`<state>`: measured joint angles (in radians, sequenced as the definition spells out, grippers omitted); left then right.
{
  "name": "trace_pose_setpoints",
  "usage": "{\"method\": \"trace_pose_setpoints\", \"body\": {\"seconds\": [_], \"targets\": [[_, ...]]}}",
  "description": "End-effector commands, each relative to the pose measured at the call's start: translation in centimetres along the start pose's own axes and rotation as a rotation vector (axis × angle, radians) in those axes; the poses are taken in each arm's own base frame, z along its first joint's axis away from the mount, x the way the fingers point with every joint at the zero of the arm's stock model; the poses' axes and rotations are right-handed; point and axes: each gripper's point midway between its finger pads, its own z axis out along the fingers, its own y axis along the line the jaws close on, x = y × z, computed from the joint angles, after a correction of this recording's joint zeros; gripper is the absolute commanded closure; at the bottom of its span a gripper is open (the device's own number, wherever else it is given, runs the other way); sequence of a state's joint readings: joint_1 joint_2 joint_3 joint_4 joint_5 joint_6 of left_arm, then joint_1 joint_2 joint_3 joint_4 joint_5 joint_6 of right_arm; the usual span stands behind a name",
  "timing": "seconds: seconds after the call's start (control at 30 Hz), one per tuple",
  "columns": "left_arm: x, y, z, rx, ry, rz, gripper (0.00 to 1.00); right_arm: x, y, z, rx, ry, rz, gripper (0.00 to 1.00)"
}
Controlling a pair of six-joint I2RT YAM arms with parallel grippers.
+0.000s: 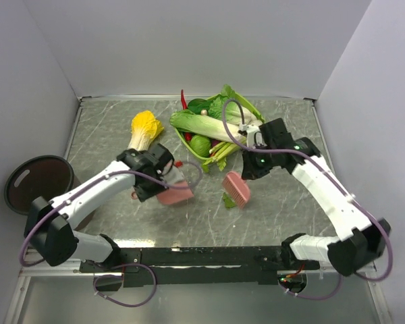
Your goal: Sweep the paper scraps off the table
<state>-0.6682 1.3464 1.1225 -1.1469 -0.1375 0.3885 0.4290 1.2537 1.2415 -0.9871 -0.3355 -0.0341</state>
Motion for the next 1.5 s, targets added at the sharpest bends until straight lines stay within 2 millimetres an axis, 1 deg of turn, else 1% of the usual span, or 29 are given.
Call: {"method": "trace_pose_setpoints", "body": {"seconds": [0.0,0.07,0.1,0.13,0.2,0.27,0.37,0.47,0.53,0.57,0.67,0.73,0.77,0.8,0.83,0.9,0.93,0.97,1.0,1.03,1.13,1.17,1.2,1.23,1.27,1.3,1.33,1.4,1.47], "targets": [[-0.3,-4.1,1.8,0.13,0.02,0.199,0.99,-0.4,1.0,-5.8,0.032,-0.114,-0.127,1.0],[-0.3,-5.0,2.8,0.148,0.035,0.256,0.99,0.7,-0.4,-6.2,0.118,-0.103,-0.112,1.0],[-0.4,-5.2,3.1,0.152,0.034,0.272,0.99,1.7,-1.1,-6.1,0.154,-0.098,-0.097,1.0],[-0.9,-5.4,3.5,0.152,0.023,0.286,0.99,2.1,-2.8,-6.3,0.25,-0.095,-0.082,1.0],[-1.1,-5.9,4.2,0.162,0.024,0.321,0.99,2.7,-4.7,-6.0,0.333,-0.103,0.001,1.0],[-1.6,-6.4,5.0,0.171,0.028,0.343,0.99,2.7,-6.1,-6.0,0.393,-0.104,0.046,1.0],[-1.8,-7.1,5.8,0.197,0.046,0.342,0.99,2.3,-7.7,-4.9,0.439,-0.09,0.063,1.0],[-1.7,-7.6,6.4,0.219,0.064,0.336,0.99,1.8,-8.7,-2.8,0.444,-0.04,0.083,1.0],[-1.8,-7.7,6.7,0.218,0.069,0.34,0.99,1.4,-8.5,-1.6,0.415,-0.032,0.098,1.0],[-2.1,-7.7,7.0,0.216,0.062,0.339,0.99,1.6,-8.5,-0.5,0.392,-0.006,0.107,1.0],[-2.6,-7.9,7.4,0.219,0.071,0.329,0.99,0.9,-7.5,2.0,0.313,0.013,0.146,1.0],[-3.1,-7.9,7.9,0.224,0.083,0.332,0.99,0.3,-6.2,3.2,0.239,0.021,0.153,1.0],[-3.4,-7.9,8.0,0.223,0.08,0.333,0.99,-0.2,-5.3,4.0,0.202,0.036,0.141,1.0],[-3.6,-8.0,8.4,0.226,0.088,0.338,0.99,-0.6,-3.9,4.5,0.131,0.039,0.137,1.0],[-4.5,-8.1,8.3,0.226,0.071,0.346,0.99,-1.1,-2.9,4.9,0.086,0.034,0.137,1.0],[-5.5,-8.5,8.7,0.234,0.071,0.349,0.99,-2.2,0.2,5.7,-0.064,0.037,0.126,1.0],[-6.9,-8.6,8.5,0.23,0.048,0.348,0.99,-2.5,3.2,5.7,-0.235,0.055,0.139,1.0],[-7.3,-8.9,8.6,0.239,0.048,0.348,0.99,-3.3,5.1,5.0,-0.34,0.049,0.133,1.0],[-7.7,-9.2,9.0,0.25,0.061,0.353,0.99,-3.6,6.3,4.4,-0.414,0.05,0.12,1.0],[-8.8,-9.3,8.7,0.253,0.037,0.345,0.99,-3.9,6.9,3.5,-0.438,0.056,0.113,1.0],[-10.2,-9.0,8.8,0.236,0.0,0.331,0.99,-4.4,5.1,2.4,-0.329,0.014,0.054,1.0],[-10.4,-8.7,8.8,0.221,-0.011,0.334,0.99,-4.1,4.6,1.9,-0.3,0.025,0.047,1.0],[-10.6,-8.7,8.8,0.218,-0.021,0.332,0.99,-4.0,3.7,1.6,-0.261,0.02,-0.014,1.0],[-10.6,-8.6,9.0,0.214,-0.026,0.328,0.99,-4.4,3.3,0.7,-0.228,-0.006,-0.045,1.0],[-10.9,-8.6,8.9,0.21,-0.042,0.325,0.99,-4.3,2.3,0.3,-0.167,-0.012,-0.06,1.0],[-10.7,-8.5,9.1,0.211,-0.045,0.314,0.99,-4.5,1.8,-0.3,-0.136,-0.035,-0.083,1.0],[-11.2,-8.3,9.2,0.204,-0.074,0.306,0.99,-4.7,1.5,-1.3,-0.105,-0.067,-0.095,1.0],[-11.2,-8.2,9.2,0.196,-0.093,0.303,0.99,-4.7,0.7,-2.1,-0.047,-0.093,-0.104,1.0],[-11.9,-7.8,9.0,0.181,-0.134,0.295,0.99,-4.2,0.2,-2.8,-0.007,-0.113,-0.101,1.0]]}}
